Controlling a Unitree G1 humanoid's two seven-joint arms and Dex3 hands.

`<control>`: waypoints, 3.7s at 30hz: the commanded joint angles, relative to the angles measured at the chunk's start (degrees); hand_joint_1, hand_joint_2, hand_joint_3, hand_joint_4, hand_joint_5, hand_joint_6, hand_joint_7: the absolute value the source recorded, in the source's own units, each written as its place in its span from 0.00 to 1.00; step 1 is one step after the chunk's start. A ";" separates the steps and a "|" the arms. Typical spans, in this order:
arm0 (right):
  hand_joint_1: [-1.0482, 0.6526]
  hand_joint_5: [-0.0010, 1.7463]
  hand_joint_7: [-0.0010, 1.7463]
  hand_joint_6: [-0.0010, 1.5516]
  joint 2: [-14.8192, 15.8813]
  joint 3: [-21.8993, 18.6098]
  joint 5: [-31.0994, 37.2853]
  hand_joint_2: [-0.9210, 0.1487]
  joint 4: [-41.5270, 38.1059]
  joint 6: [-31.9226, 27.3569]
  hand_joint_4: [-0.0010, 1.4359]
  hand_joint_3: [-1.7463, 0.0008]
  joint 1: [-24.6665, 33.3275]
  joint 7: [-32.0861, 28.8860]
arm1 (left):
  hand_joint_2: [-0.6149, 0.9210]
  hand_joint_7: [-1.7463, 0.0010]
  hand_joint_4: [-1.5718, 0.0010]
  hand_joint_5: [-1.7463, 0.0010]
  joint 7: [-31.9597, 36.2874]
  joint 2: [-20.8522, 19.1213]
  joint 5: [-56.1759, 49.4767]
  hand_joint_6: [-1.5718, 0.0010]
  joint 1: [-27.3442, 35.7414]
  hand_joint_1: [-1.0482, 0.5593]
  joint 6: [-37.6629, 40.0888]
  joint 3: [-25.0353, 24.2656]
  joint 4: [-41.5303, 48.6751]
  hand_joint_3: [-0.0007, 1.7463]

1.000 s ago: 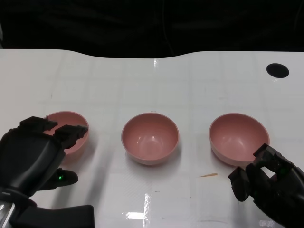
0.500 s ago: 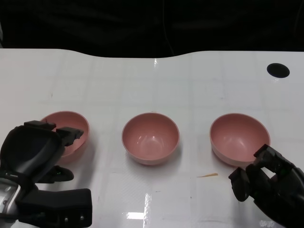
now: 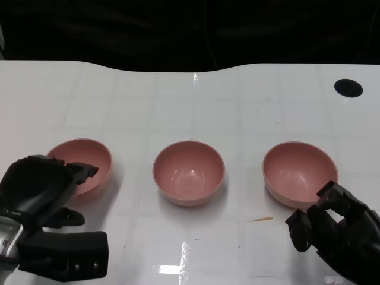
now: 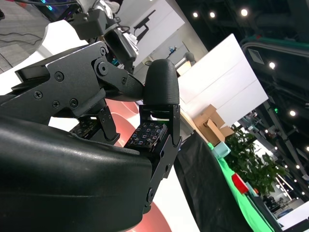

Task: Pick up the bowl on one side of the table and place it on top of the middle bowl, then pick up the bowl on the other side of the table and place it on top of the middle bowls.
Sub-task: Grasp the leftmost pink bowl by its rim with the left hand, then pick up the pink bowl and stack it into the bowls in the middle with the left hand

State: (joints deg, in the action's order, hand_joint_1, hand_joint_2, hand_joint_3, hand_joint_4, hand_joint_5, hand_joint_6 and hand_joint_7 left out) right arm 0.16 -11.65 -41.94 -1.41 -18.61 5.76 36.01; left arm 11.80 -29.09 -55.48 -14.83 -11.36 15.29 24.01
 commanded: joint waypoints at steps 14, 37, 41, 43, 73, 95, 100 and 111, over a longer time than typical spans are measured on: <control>0.55 0.97 0.64 0.58 1.14 -0.85 -0.43 0.25 -0.43 -0.14 0.55 0.48 0.15 0.44 | 0.98 0.99 0.56 0.99 6.25 -1.46 1.71 0.53 -6.11 0.24 -3.03 6.21 11.20 0.00; 0.55 0.94 0.60 0.61 1.12 -0.85 0.08 0.23 -0.87 0.40 0.57 0.53 -0.01 0.72 | 1.00 0.97 0.43 0.97 10.69 0.48 4.98 0.39 -11.66 0.50 -5.85 10.43 22.91 0.03; 0.55 0.94 0.60 0.61 1.16 -0.88 -0.14 0.23 -0.97 0.33 0.57 0.53 -0.06 1.09 | 1.00 0.98 0.43 0.98 10.02 0.75 6.56 0.39 -11.70 0.50 -6.37 9.93 23.14 0.03; 0.55 0.96 0.61 0.59 1.22 -0.92 -0.42 0.22 -1.10 0.25 0.55 0.53 -0.13 1.54 | 0.97 0.96 0.27 0.94 9.04 1.06 8.60 0.26 -11.68 0.58 -7.03 9.21 23.30 0.01; 0.54 0.96 0.63 0.59 1.38 -0.77 -0.42 0.28 -0.06 -0.34 0.56 0.45 0.31 0.47 | 0.96 0.32 0.54 0.00 8.11 -1.73 11.77 0.45 -8.00 0.70 -8.12 6.51 13.78 0.01; 0.55 0.97 0.66 0.58 1.67 -0.91 0.00 0.25 -0.64 0.30 0.55 0.47 0.11 1.16 | 1.00 0.02 0.55 0.00 -9.85 -10.92 14.47 0.62 -5.94 0.64 -8.87 0.22 -9.67 0.06; 0.55 0.98 0.67 0.57 1.41 -0.74 0.88 0.26 -0.43 1.12 0.55 0.47 0.31 0.74 | 1.00 0.05 0.55 0.01 -20.24 -13.93 18.80 0.59 -9.01 0.62 -11.40 -1.52 -17.45 0.06; 0.54 0.99 0.68 0.56 0.85 -0.43 0.69 0.26 -0.41 0.89 0.54 0.46 0.35 0.71 | 0.97 0.24 0.49 0.07 -23.63 -10.05 15.81 0.48 -17.38 0.62 -17.10 2.15 -16.37 0.02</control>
State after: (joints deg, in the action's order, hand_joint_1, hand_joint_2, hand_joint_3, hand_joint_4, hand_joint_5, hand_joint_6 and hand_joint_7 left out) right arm 0.77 -11.85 -41.34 -1.92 -18.21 5.80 36.74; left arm -10.88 -39.46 -38.94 -30.38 -27.77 16.47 6.68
